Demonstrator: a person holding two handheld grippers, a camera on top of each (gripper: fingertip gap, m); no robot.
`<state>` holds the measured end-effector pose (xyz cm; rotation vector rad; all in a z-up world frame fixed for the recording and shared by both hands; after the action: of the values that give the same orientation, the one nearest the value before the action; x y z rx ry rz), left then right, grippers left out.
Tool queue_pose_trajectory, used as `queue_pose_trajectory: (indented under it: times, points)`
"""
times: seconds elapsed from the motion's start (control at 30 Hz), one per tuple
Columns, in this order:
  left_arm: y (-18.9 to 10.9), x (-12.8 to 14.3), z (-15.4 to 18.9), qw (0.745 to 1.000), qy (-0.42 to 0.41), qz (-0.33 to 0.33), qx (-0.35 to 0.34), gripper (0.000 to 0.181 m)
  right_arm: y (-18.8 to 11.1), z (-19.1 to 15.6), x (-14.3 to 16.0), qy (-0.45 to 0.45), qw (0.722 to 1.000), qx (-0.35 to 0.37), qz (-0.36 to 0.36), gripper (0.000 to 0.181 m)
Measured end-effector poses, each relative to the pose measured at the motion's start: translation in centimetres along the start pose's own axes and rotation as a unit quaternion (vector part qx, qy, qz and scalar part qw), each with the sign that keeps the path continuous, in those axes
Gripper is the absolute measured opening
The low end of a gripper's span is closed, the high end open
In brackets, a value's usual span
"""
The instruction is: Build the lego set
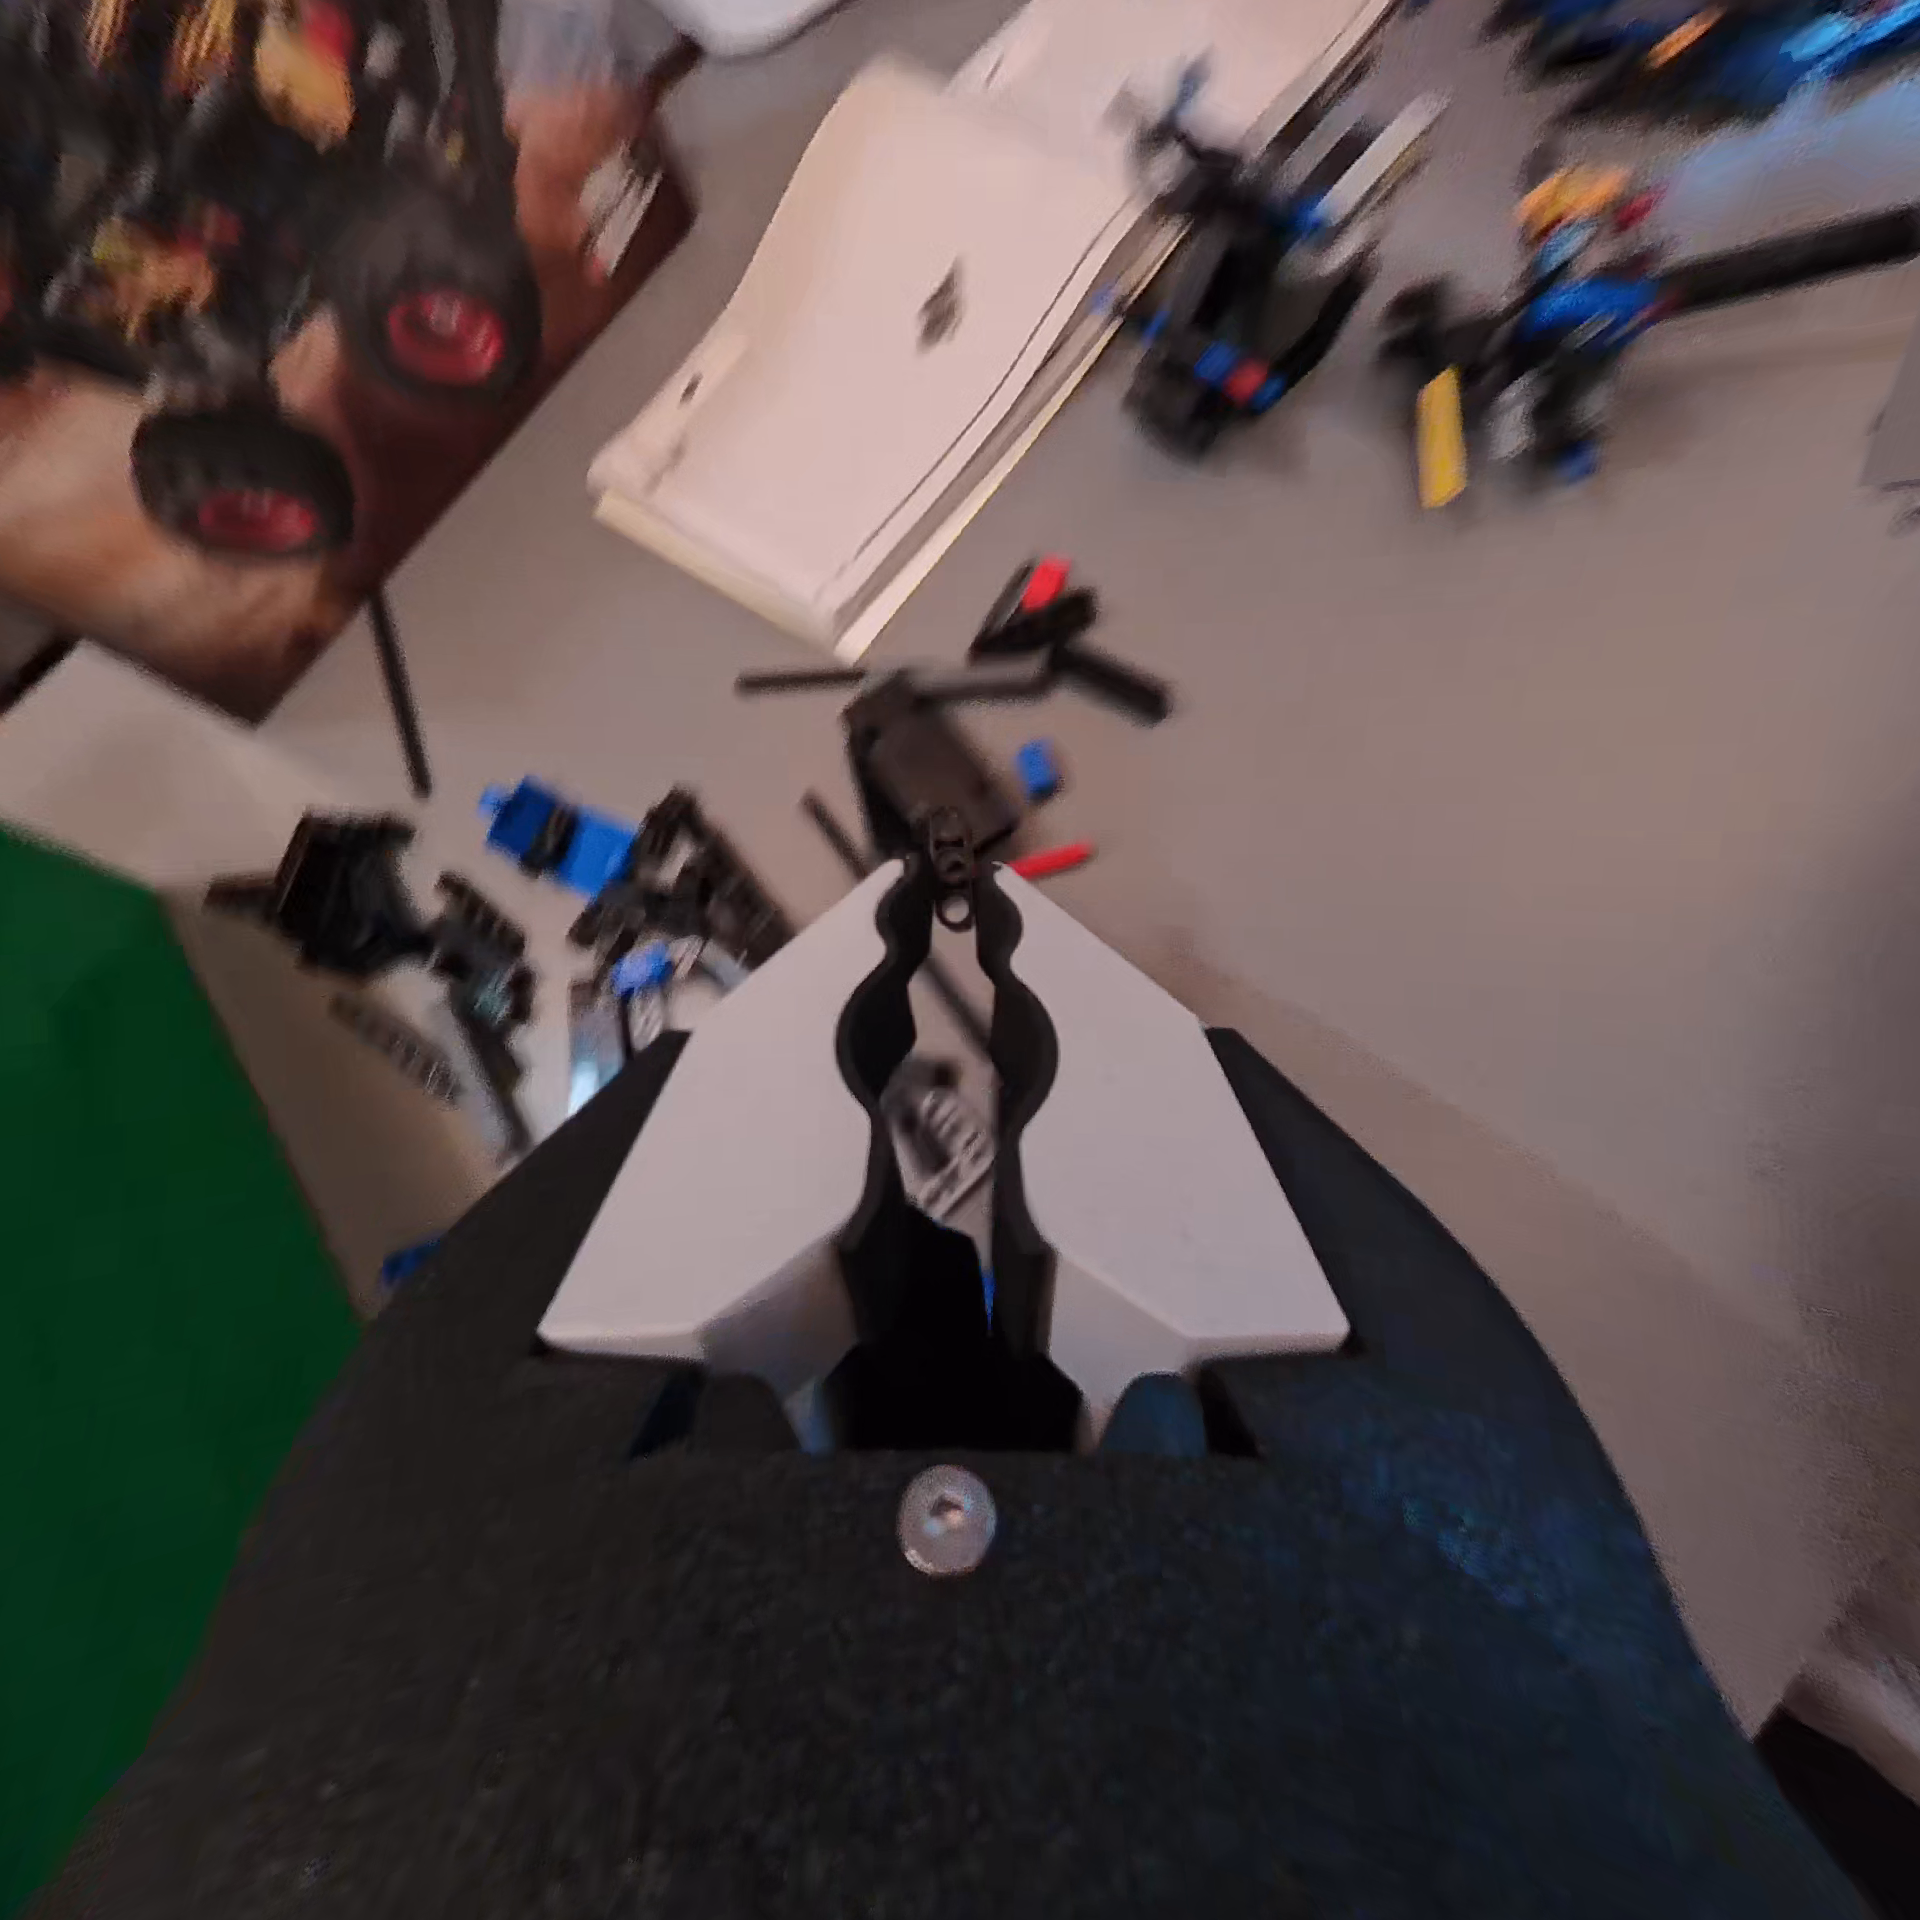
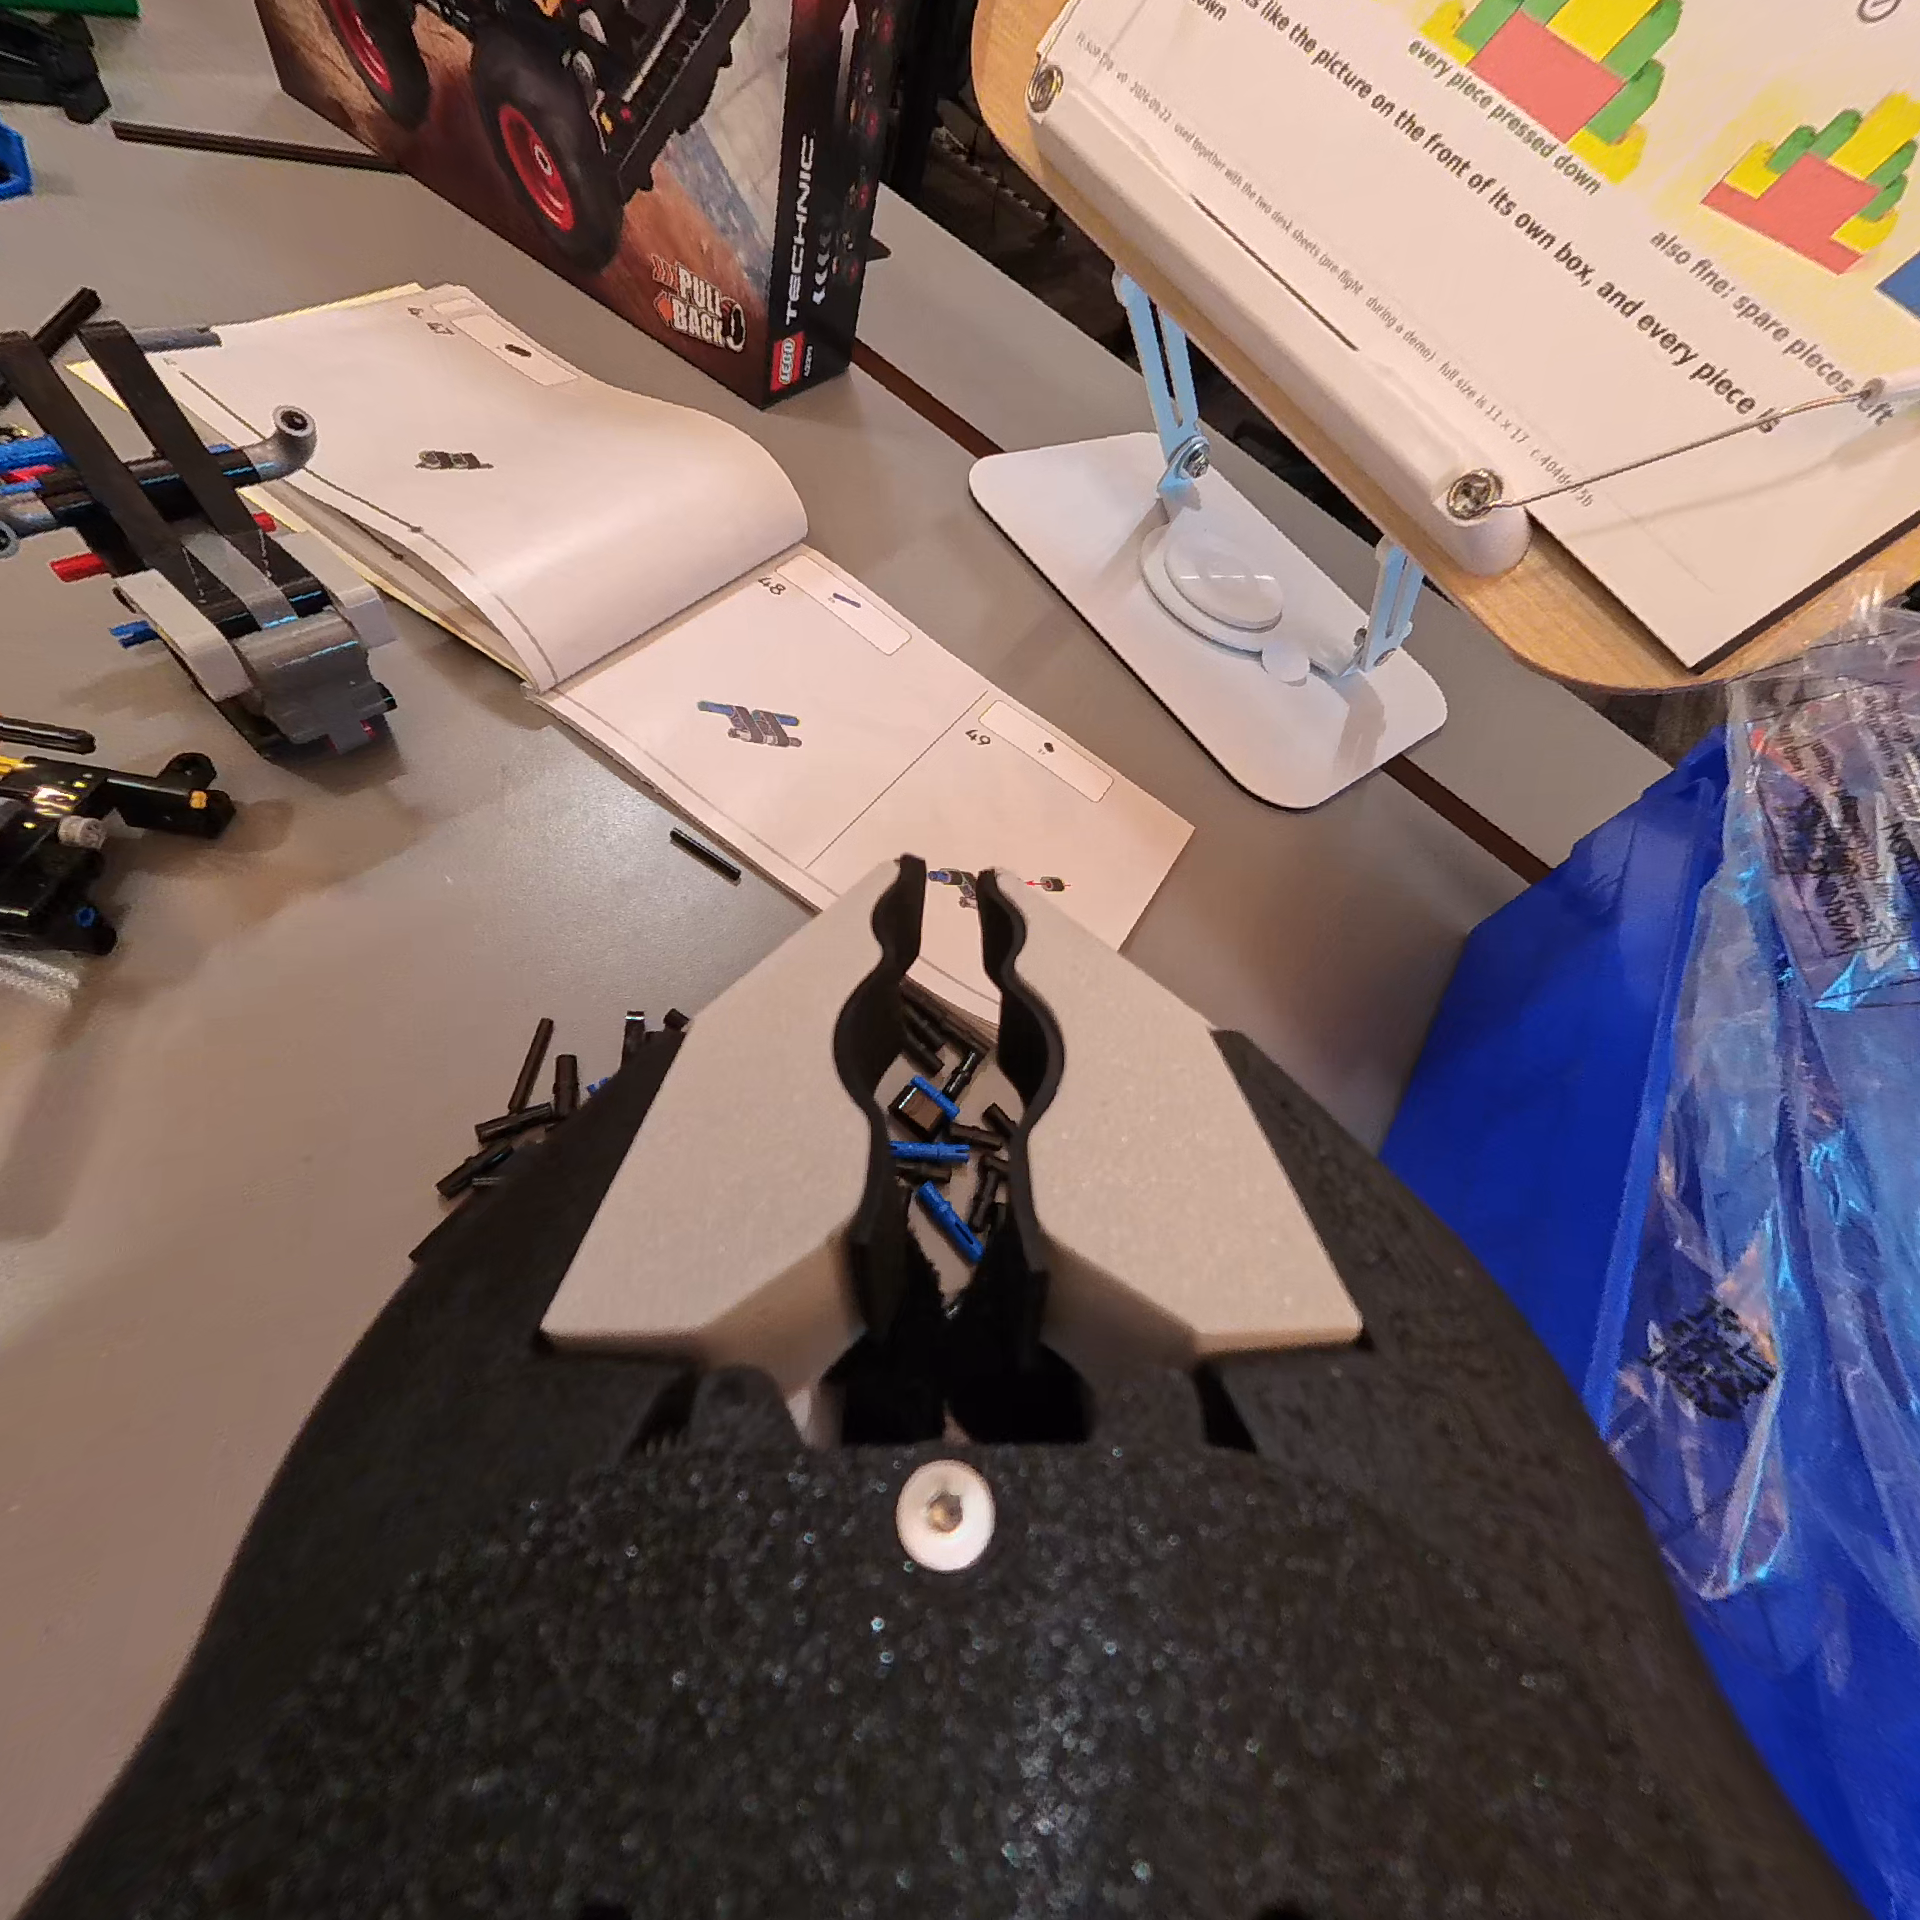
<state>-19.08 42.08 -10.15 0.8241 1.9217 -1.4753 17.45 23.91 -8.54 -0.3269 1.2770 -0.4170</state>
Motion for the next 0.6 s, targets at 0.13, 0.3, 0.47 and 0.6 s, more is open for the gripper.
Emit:
queue_pose_trajectory:
  times: [0.13, 0.3, 0.47, 0.6]
  points:
    - [1.3, -3.6, 4.6, 0.989, 0.011, 0.042, 0.142, 0.006, 0.1, -0.1, 0.0, -0.002, 1.000, 0.000, 0.002, 0.009]
    - [4.3, -3.6, 9.1, 0.962, 0.063, -0.008, 0.266, 0.006, 0.0, 0.0, -0.1, -0.007, 1.000, 0.001, 0.004, 0.009]
    - [6.3, -3.4, 9.4, 0.939, 0.154, -0.014, 0.306, 0.006, 0.2, 0.2, 0.3, -0.003, 1.000, 0.002, 0.002, 0.008]
    - [6.0, -3.4, 10.0, 0.927, 0.177, 0.050, 0.326, 0.006, 0.3, 0.4, 0.5, -0.001, 1.000, 0.002, -0.003, 0.008]
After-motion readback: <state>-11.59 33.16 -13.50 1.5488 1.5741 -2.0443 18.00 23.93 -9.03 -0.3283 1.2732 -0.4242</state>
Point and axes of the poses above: each gripper's, where its closed fingertips meet, y out along the fingers, x out of its underside, z = x × y across the jaws, the point moved 3 cm from there along -y, back along the fingers, and after that the axes turned 4 degrees about -x, right-handed, at the moved point
